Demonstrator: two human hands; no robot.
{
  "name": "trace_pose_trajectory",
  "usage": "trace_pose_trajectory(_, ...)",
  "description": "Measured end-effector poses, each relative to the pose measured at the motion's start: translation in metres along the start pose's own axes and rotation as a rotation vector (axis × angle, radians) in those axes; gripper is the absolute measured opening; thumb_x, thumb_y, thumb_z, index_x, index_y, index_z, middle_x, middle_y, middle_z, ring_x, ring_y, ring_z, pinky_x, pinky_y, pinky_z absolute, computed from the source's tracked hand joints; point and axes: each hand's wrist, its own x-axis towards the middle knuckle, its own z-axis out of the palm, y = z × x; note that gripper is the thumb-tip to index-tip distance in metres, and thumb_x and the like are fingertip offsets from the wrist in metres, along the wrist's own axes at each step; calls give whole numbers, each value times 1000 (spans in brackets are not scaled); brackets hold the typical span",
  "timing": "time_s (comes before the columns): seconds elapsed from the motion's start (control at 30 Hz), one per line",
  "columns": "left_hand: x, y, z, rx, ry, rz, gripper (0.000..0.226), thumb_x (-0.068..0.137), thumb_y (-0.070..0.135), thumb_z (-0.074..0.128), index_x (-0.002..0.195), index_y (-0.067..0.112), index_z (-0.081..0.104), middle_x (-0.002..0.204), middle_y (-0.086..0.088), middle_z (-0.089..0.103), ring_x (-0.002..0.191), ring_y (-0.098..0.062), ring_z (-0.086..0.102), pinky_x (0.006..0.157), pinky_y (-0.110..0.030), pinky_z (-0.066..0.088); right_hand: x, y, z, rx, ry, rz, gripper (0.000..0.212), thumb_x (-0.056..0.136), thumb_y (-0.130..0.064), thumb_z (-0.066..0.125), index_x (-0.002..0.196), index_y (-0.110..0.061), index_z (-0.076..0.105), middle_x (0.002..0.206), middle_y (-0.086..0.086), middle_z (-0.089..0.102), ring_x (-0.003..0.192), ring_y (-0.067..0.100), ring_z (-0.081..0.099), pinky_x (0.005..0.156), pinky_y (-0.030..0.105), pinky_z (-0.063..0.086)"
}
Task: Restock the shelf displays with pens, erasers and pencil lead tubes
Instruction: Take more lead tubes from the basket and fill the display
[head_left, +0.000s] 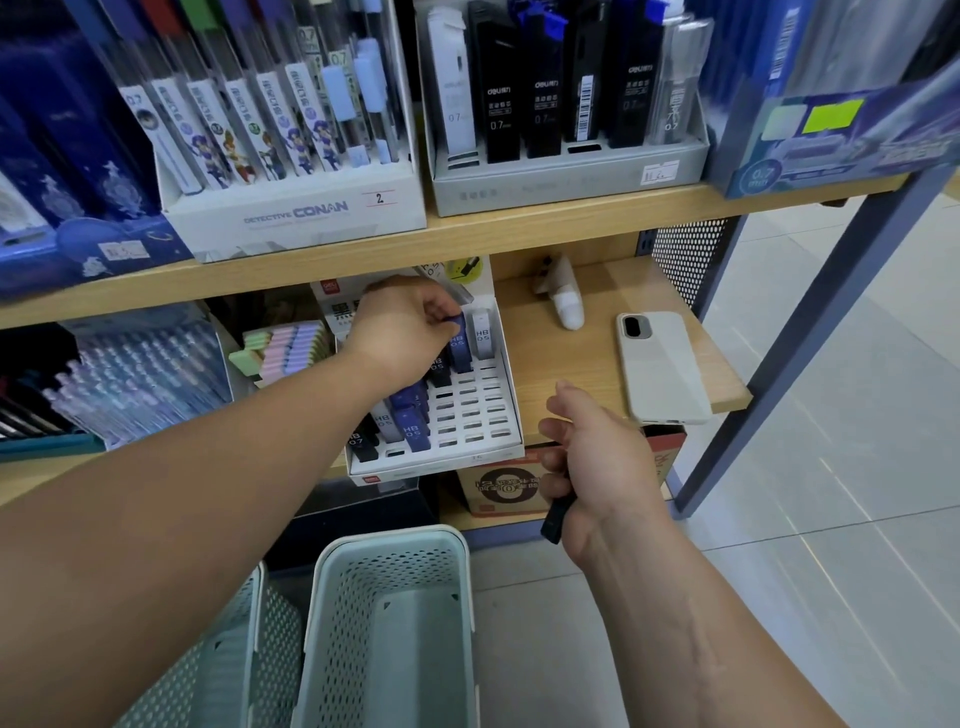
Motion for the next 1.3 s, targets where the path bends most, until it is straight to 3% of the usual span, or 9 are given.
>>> trace_pose_trajectory(0.1, 3, -2, 1, 15, 3, -6, 12, 89, 16, 73, 92, 27, 69, 90, 12, 66, 86, -6, 63, 79, -14, 46, 1, 0, 0, 4, -1, 0, 21, 95, -30, 67, 100, -10, 67, 61, -3, 62, 39, 6, 40, 36, 20, 28)
trace_pose_trajectory(0.27, 5, -2, 0, 42, -23, -9, 12, 90, 18, 73, 100, 23, 72, 94, 11, 66, 84, -2, 60, 68, 0, 37, 3, 1, 1, -7, 0, 2, 22, 94, -31, 67, 101, -10, 67, 78, 2, 63, 42, 7, 41, 37, 20, 29)
trace_pose_trajectory(0.53, 5, -1, 2, 199, 4, 49, 16, 93, 23, 69, 107, 22, 75, 112, 4, 71, 103, -16, 64, 96, -27, 48, 4, 2, -1, 19, -21, 11, 20, 96, -28, 63, 100, -8, 68, 77, 4, 58, 46, 9, 41, 38, 20, 29)
trace_pose_trajectory(0.77, -3, 2, 0, 440, -50, 211, 23, 92, 22, 66, 113, 19, 75, 125, -4, 65, 111, -27, 61, 95, -36, 49, 1, -2, 0, 202, -100, 41, 28, 95, -25, 48, 94, -5, 68, 66, 4, 54, 53, 13, 43, 47, 23, 31)
trace_pose_trajectory(0.9, -46, 10, -10, 123, 46, 225, 11, 91, 22, 69, 99, 22, 77, 95, 5, 71, 89, -11, 64, 82, -28, 51, -3, -2, 5, 235, -150, 27, 24, 95, -21, 48, 82, -7, 62, 67, 5, 54, 56, 16, 44, 49, 25, 32)
trace_pose_trajectory(1.0, -95, 21, -9, -218, -81, 57, 11, 90, 26, 71, 80, 26, 74, 74, 7, 69, 70, -10, 61, 69, -27, 49, -6, 0, 11, 322, -206, 12, 27, 98, -24, 48, 73, -15, 51, 66, 5, 53, 57, 17, 46, 55, 28, 38)
trace_pose_trajectory(1.07, -121, 25, -7, -425, -175, -72, 6, 89, 24, 73, 84, 22, 76, 77, -2, 71, 69, -19, 60, 69, -31, 49, -8, 1, 14, 369, -252, -11, 30, 100, -27, 47, 72, -17, 48, 67, 4, 53, 61, 19, 51, 65, 30, 44)
trace_pose_trajectory(1.17, -140, 24, -7, -697, -256, -229, 14, 89, 13, 72, 102, 15, 75, 74, -8, 66, 63, -13, 57, 59, -22, 46, -12, 3, 16, 344, -294, -45, 29, 101, -30, 46, 74, -18, 48, 69, 4, 54, 68, 20, 53, 72, 32, 45)
trace_pose_trajectory(1.3, -147, 16, -12, -820, -289, -226, 23, 87, -1, 70, 107, 9, 73, 74, -6, 62, 63, -12, 54, 56, -19, 47, -20, 7, 22, 119, -268, -124, 30, 101, -32, 49, 75, -19, 55, 71, 0, 58, 70, 17, 54, 79, 35, 45)
